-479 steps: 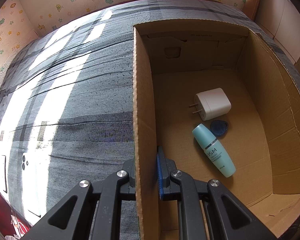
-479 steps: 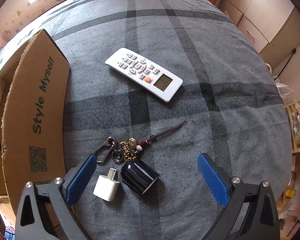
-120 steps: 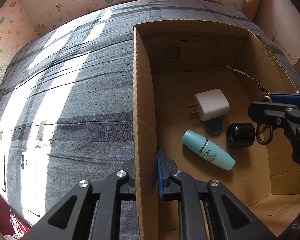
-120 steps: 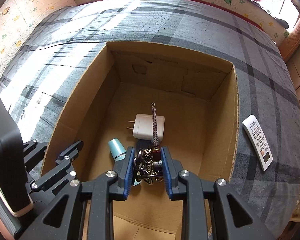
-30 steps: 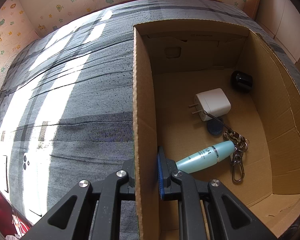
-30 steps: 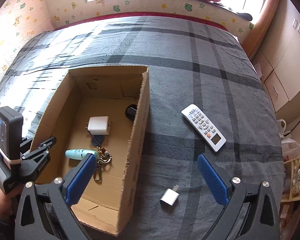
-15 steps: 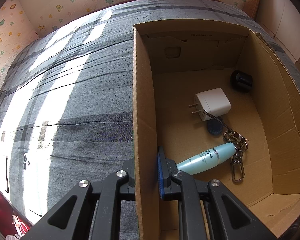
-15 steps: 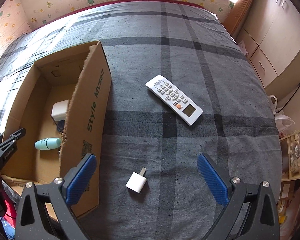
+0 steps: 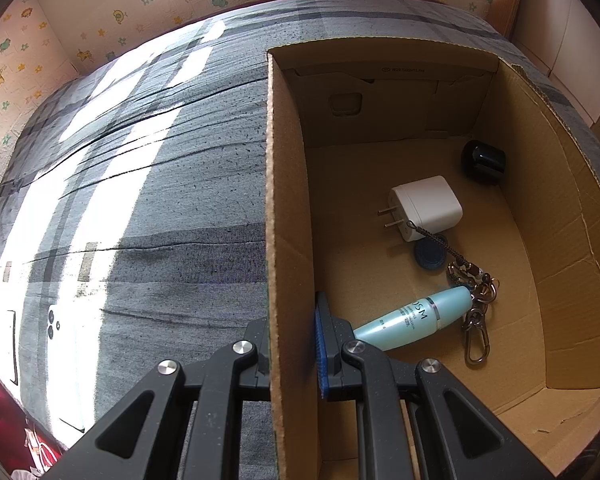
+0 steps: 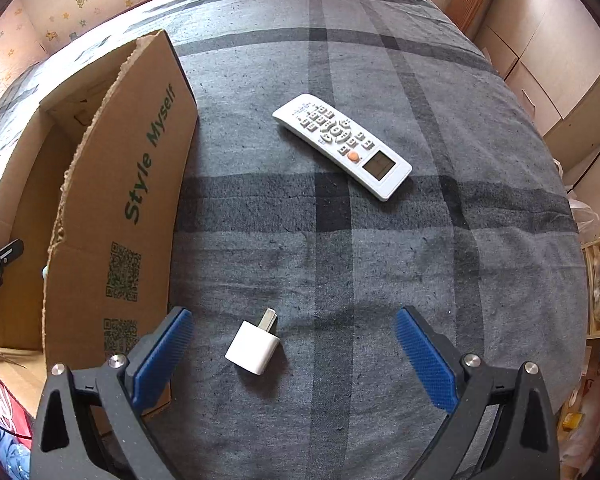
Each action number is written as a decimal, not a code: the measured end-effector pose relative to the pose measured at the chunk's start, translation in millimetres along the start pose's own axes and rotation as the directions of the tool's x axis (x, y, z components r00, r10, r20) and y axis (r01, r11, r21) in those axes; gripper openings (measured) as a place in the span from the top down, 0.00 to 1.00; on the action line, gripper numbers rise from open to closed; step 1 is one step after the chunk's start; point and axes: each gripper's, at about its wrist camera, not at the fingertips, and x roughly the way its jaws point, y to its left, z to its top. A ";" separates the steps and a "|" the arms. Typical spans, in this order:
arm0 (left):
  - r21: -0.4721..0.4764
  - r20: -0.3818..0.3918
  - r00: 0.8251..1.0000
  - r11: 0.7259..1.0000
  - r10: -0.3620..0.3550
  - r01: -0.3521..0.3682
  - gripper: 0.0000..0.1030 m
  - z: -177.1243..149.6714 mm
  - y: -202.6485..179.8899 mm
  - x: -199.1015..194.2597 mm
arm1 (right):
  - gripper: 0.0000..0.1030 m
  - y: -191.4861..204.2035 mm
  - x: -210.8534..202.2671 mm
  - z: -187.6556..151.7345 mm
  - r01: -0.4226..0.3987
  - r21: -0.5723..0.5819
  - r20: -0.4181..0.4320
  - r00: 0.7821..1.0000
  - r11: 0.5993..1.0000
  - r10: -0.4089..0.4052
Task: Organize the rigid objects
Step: 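Move the right tool to the small white adapter and grasp it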
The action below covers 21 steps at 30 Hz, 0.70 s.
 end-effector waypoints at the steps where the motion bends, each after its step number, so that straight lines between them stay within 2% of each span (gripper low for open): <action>1: 0.000 -0.001 1.000 1.000 0.000 0.000 0.86 0.4 0.2 0.0 | 0.00 0.0 3.7 -0.7 -0.004 -0.001 -0.010 1.000 1.000 0.004; 7: 0.004 0.000 1.000 1.000 0.006 -0.006 0.86 1.1 -1.6 -0.4 | 0.05 -0.3 21.3 -6.0 -0.015 0.010 -0.052 0.999 1.000 0.016; 10: 0.005 -0.001 1.000 1.000 0.007 -0.007 0.86 1.2 -1.8 -0.6 | 0.11 0.7 30.7 -9.5 -0.026 0.018 -0.075 0.997 1.000 0.027; 12: 0.005 -0.002 1.000 1.000 0.007 -0.007 0.86 1.2 -2.1 -0.5 | 0.19 2.2 35.2 -12.8 -0.028 0.019 -0.087 0.996 0.999 0.029; 16: 0.004 -0.001 1.000 1.000 0.007 -0.007 0.86 1.2 -2.2 -0.8 | 0.26 7.0 41.1 -17.3 -0.035 0.005 -0.107 0.994 0.999 0.035; 19: 0.004 0.000 1.000 1.000 0.009 -0.009 0.86 1.3 -3.0 -1.2 | 0.43 10.1 42.7 -19.7 -0.042 -0.004 -0.117 0.992 0.999 0.041; 21: 0.004 0.000 1.000 1.000 0.009 -0.009 0.86 1.5 -3.3 -1.5 | 0.67 12.0 42.1 -20.8 -0.045 -0.006 -0.113 0.993 0.999 0.044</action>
